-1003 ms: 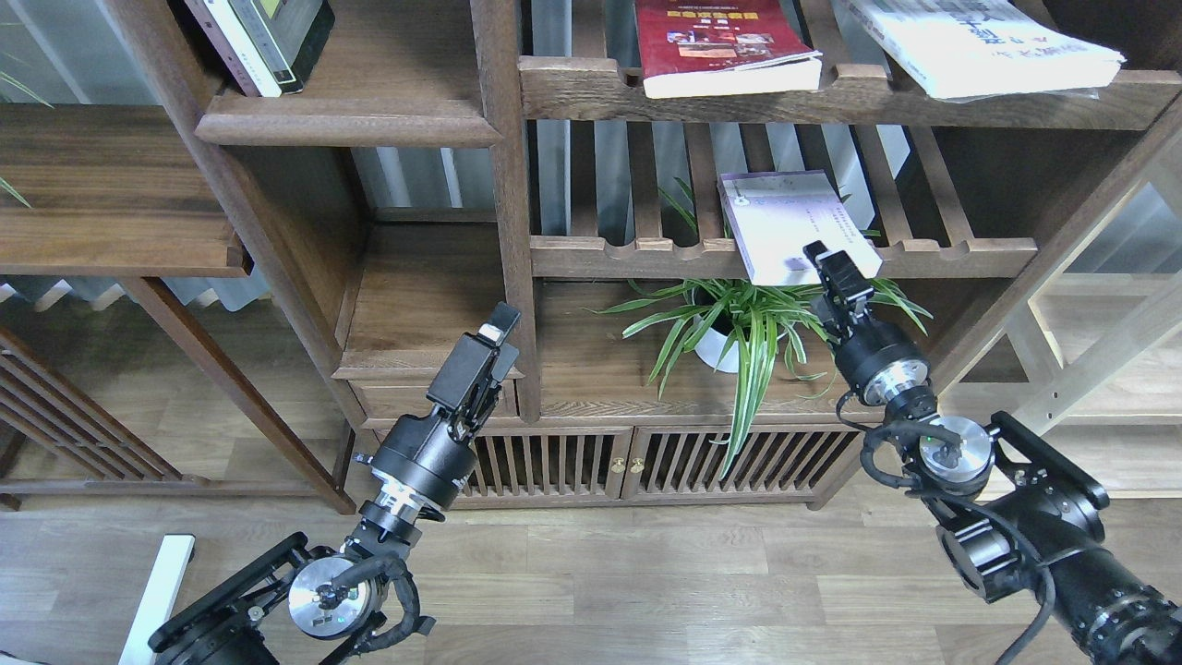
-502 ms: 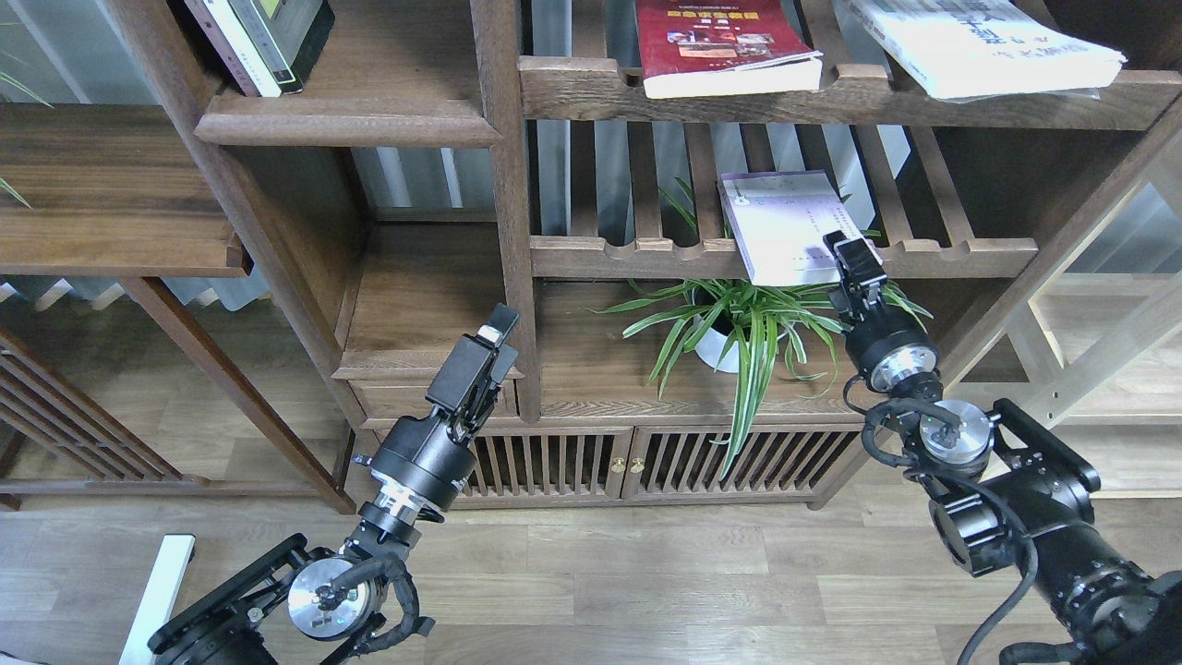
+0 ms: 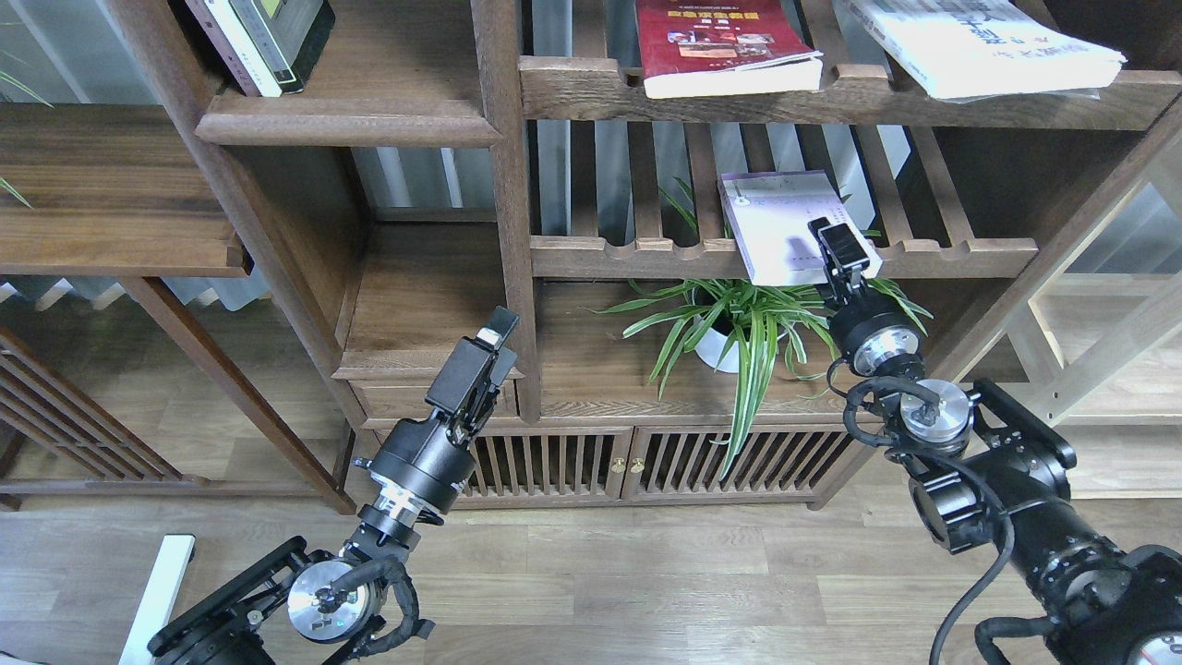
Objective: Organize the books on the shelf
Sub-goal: 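Position the right gripper at the white book's edge nearest the robot, then grasp the white book with the right gripper and pull it off the shelf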
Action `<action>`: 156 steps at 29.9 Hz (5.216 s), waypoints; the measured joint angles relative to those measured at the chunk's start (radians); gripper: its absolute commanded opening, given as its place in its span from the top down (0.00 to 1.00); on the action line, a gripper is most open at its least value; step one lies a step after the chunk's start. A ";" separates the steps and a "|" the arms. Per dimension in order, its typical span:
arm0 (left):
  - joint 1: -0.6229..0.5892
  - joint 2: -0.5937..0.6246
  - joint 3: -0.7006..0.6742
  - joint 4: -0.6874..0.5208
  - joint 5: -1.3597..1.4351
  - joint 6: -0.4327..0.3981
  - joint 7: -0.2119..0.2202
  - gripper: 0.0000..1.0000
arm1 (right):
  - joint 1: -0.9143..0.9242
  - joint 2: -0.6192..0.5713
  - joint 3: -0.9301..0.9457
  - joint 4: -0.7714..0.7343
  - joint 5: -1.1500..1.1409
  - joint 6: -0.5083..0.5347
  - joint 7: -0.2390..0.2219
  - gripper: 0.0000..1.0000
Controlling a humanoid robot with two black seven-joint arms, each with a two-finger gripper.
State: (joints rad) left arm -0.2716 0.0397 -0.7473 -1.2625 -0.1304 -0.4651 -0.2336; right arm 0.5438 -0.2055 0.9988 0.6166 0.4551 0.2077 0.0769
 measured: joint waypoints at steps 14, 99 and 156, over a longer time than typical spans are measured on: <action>0.003 0.000 0.000 0.000 0.000 -0.004 -0.001 0.01 | 0.011 0.003 -0.008 -0.049 -0.007 -0.001 0.004 0.26; 0.003 -0.003 0.013 0.006 0.009 -0.024 0.011 0.01 | 0.043 0.057 -0.001 -0.150 -0.008 0.185 0.006 0.95; -0.088 0.009 0.034 -0.028 0.131 0.015 0.078 0.01 | -0.543 -0.135 0.087 0.566 -0.001 0.281 0.009 0.96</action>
State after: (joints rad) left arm -0.3601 0.0489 -0.7136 -1.2909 0.0007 -0.4501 -0.1552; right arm 0.0009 -0.3407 1.0854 1.1829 0.4541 0.4889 0.0863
